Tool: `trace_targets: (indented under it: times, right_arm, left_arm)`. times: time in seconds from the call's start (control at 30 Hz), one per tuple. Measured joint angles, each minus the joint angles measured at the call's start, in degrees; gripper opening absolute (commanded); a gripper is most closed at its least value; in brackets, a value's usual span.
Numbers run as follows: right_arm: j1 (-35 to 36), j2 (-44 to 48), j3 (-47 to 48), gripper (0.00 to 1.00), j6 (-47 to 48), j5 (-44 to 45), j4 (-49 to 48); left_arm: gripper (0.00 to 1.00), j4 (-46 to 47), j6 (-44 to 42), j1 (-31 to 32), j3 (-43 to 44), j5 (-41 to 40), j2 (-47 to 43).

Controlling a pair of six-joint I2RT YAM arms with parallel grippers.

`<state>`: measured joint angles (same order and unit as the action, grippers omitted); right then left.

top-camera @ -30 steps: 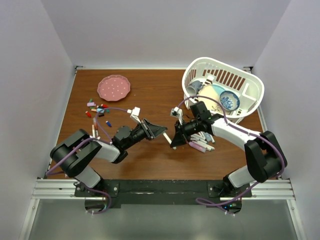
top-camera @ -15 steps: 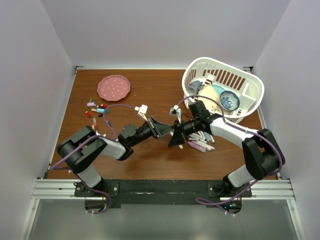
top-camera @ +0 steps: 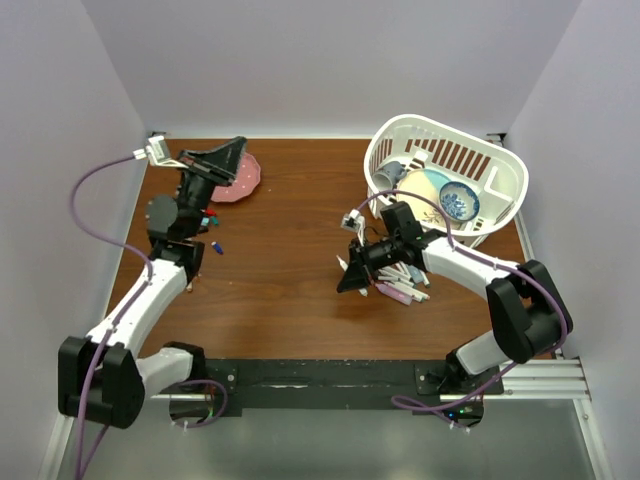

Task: Open the pen caps

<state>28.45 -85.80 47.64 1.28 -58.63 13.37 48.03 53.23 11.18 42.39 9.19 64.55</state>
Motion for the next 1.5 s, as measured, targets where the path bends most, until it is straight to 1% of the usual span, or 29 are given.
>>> trace_targets:
  times: [0.03,0.07,0.17,0.2,0.23,0.27,0.3,0.43,0.57,0.6,0.63,0.7,0.8,0.87,0.9,0.97,1.0,1.1,1.2,1.37,1.43,1.47,1.5]
  right_arm:
    - [0.1,0.1,0.0,0.0,0.5,1.8,0.6]
    - [0.1,0.2,0.0,0.0,1.3,4.2,1.4]
    - [0.1,1.7,0.0,0.01,4.5,15.8,3.6]
    - [0.1,2.7,0.0,0.03,6.1,21.1,4.3]
    - [0.1,3.4,0.0,0.06,7.3,24.0,4.9]
    - [0.0,4.3,0.0,0.1,9.0,27.0,5.5]
    - [0.0,5.0,0.0,0.11,10.5,29.7,6.1]
    - [0.0,6.2,0.3,0.11,16.8,37.1,8.6]
    - [0.0,5.4,0.4,0.12,20.4,42.6,10.3]
    - [0.0,5.0,0.4,0.13,21.0,44.0,10.6]
    - [0.0,4.3,0.5,0.13,21.5,45.2,10.9]
    - [0.0,3.0,0.7,0.13,22.3,47.4,11.3]
    - [0.0,1.7,0.8,0.16,22.8,49.3,11.8]
    - [-0.2,1.6,0.8,0.18,23.0,50.2,12.0]
    - [-0.3,1.6,0.8,0.18,23.1,50.4,12.0]
    - [-0.5,1.6,0.9,0.2,23.2,50.7,12.0]
    - [-0.7,1.5,0.9,0.2,23.3,50.9,12.0]
    - [-1.0,1.3,1.0,0.24,23.3,51.5,12.1]
    - [-1.2,0.8,1.0,0.29,23.4,51.7,12.2]
    - [-1.5,-0.4,1.2,0.31,23.6,51.7,12.9]
    - [-1.6,-0.5,1.3,0.31,23.7,51.7,13.0]
    - [-1.6,-0.5,1.4,0.32,23.7,51.6,13.2]
    - [-1.6,-0.5,1.6,0.32,23.8,51.6,13.3]
  left_arm:
    - [0.0,-2.8,-1.2,-0.7,1.0,-0.5,-1.3]
    - [0.0,-3.6,-1.5,-1.2,1.1,-0.6,-1.5]
    - [0.0,-15.4,-3.2,-2.8,1.2,-3.5,-2.0]
    - [0.0,-19.2,-3.4,-3.8,0.5,-4.1,-1.5]
    - [0.0,-22.1,-3.5,-4.6,-0.2,-4.4,-0.9]
    - [0.0,-25.1,-3.6,-5.9,-1.3,-4.5,0.3]
    - [0.0,-28.1,-3.7,-7.4,-2.2,-4.5,1.9]
    - [0.0,-40.7,-5.5,-13.2,-2.4,-4.8,12.0]
    - [0.0,-48.2,-8.1,-14.9,-1.2,-5.8,18.3]
    - [0.0,-49.4,-8.8,-14.9,-0.8,-6.3,19.2]
    - [0.02,-50.4,-9.4,-14.9,-0.2,-6.6,20.1]
    - [0.09,-51.5,-10.3,-15.0,1.2,-7.0,21.9]
    - [0.11,-52.2,-11.0,-15.7,2.9,-7.1,24.4]
    - [0.16,-52.3,-11.1,-16.3,3.5,-7.4,25.8]
    - [0.21,-52.4,-11.1,-16.6,3.5,-7.6,26.3]
    - [0.25,-52.9,-11.5,-17.2,3.5,-7.8,27.0]
    - [0.29,-53.2,-11.5,-17.5,3.5,-7.8,27.2]
    - [0.36,-53.5,-12.0,-18.0,3.5,-8.0,27.2]
    - [0.41,-53.5,-12.2,-18.3,3.5,-8.1,27.2]
    - [0.44,-54.0,-12.5,-19.0,3.5,-8.2,24.8]
    - [0.48,-54.4,-12.8,-19.3,3.5,-8.2,22.9]
    - [0.51,-54.7,-13.5,-19.5,3.5,-8.2,21.8]
    - [0.59,-55.1,-13.9,-19.6,3.5,-8.2,20.5]
